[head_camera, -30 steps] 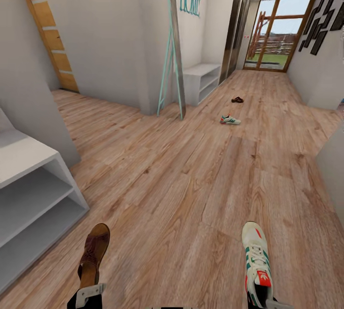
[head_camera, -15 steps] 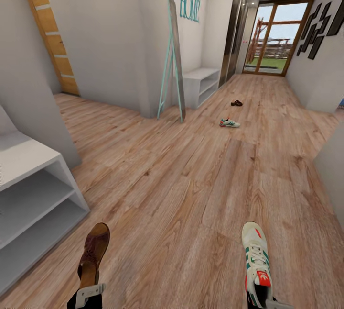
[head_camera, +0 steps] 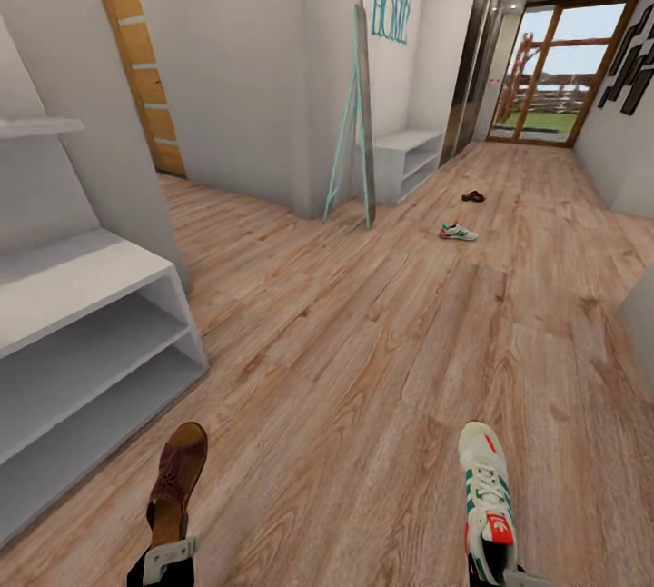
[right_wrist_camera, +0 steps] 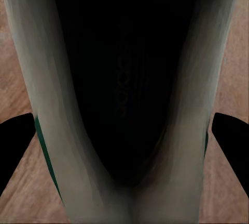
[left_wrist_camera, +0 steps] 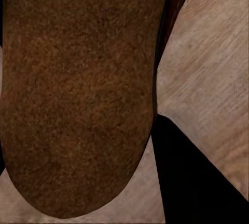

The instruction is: Pick up the two gym shoes and the two sandals from the corridor floor and place them onto the hallstand (shoe rack) in the corridor, making sure they are on the rack and not on the floor. Arrange them so the two gym shoes are next to each other and the two sandals are next to each other.

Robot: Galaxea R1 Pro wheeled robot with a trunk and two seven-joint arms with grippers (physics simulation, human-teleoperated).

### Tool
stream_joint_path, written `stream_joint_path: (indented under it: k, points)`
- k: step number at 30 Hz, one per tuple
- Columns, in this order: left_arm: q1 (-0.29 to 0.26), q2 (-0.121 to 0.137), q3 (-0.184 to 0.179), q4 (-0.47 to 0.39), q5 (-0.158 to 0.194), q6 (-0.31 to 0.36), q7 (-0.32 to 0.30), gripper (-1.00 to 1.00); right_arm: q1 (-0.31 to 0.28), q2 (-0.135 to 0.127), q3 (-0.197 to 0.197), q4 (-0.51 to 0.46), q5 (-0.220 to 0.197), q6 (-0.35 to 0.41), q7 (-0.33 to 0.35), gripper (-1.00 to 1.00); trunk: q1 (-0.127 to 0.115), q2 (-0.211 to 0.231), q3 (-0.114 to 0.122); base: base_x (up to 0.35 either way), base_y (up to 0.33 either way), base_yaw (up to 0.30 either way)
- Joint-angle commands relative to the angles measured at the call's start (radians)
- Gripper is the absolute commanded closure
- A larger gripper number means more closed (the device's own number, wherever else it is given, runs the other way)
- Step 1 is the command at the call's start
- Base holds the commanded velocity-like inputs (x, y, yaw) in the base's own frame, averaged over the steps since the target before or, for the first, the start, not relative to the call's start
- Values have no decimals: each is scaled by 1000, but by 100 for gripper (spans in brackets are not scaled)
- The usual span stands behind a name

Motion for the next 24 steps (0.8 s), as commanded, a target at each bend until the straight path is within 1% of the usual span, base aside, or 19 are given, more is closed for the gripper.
stream_joint_path:
  k: [1, 7, 9, 24]
  points:
    - [-1, 0, -2, 1, 0, -2, 4, 100, 0, 0, -1, 0, 1, -3, -2, 100, -1, 0, -1, -283, 203, 274]
    - [0, 1, -2, 1, 0, -2, 4, 100, 0, 0, 0, 0, 0, -3, -3, 100, -1, 0, -1, -261, 219, 277]
    - [0, 1, -2, 1, 0, -2, 4, 100, -1, 0, 0, 0, 0, -3, -3, 100, -1, 0, -1, -138, 127, 279]
    - [0, 1, -2, 1, 0, -2, 4, 100, 0, 0, -1, 0, -1, -4, -3, 100, -1, 0, -1, -16, 15, 279]
